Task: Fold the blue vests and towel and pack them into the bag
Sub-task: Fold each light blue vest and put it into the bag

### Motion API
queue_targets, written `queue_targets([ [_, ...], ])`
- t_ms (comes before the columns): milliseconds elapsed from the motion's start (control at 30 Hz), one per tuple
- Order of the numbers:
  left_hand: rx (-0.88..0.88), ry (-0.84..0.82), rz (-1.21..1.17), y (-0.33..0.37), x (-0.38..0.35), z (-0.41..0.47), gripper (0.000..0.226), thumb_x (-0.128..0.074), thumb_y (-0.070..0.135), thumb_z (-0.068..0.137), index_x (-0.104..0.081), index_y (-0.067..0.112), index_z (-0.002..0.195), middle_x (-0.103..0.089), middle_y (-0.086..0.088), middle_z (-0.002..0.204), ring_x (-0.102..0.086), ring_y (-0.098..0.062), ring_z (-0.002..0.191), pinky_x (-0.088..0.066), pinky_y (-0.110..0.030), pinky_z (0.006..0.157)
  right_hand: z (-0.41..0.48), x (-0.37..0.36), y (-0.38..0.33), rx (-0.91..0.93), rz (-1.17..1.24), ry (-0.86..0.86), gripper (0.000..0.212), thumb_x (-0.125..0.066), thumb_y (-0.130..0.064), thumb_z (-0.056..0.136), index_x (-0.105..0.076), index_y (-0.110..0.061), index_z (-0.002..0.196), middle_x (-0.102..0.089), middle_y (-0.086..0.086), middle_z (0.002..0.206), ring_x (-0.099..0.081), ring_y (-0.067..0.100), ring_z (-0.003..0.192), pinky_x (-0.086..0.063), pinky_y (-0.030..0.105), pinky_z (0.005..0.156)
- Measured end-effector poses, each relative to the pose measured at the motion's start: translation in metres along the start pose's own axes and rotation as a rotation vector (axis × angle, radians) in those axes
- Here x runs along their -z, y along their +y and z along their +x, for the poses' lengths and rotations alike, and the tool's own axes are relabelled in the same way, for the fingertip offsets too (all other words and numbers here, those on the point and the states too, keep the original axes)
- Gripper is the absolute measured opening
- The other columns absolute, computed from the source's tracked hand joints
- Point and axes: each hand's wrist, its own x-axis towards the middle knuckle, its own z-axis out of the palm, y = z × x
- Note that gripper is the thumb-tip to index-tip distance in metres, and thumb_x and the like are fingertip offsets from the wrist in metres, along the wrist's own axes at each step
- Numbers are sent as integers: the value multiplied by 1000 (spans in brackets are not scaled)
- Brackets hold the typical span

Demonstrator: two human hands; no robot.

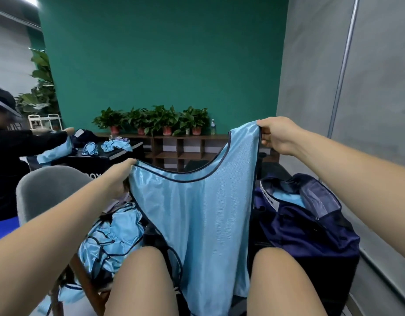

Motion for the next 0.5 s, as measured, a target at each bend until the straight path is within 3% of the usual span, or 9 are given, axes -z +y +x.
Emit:
queue_targets([
  [100,-67,34,40,16,-7,23,35,-75,38,95,-70,7,109,-77,-15,106,-73,-31,86,-61,-45,89,26,-2,18,-28,66,21,14,-57,-20,106,-67,-13,101,-67,10,102,-59,27,88,-51,37,74],
  [167,-99,26,69,24,-16,35,27,-77,32,96,-71,8,107,-75,-16,107,-73,-31,90,-61,-44,90,45,-4,33,-54,111,43,14,-58,-24,105,-65,-12,107,-63,10,103,-56,29,93,-50,41,80],
  [267,-145,-5,73,35,-28,59,10,-75,23,99,-75,15,105,-76,-13,108,-72,-27,93,-61,-40,83,73,-8,56,-85,142,84,19,-59,-28,104,-66,-11,109,-61,11,100,-53,29,92,-49,42,78],
  [400,-150,-86,54,44,-39,95,19,-75,24,95,-80,16,112,-76,-8,108,-72,-26,92,-57,-41,84,109,-10,87,-131,191,137,27,-59,-27,104,-72,-9,120,-76,16,122,-69,29,97,-59,46,94],
  [500,-109,-113,6,44,-48,121,20,-75,25,95,-79,18,113,-72,-5,98,-68,-22,78,-56,-36,71,131,-13,104,-164,182,145,24,-59,-24,106,-72,-9,119,-79,13,113,-74,29,101,-61,44,93],
])
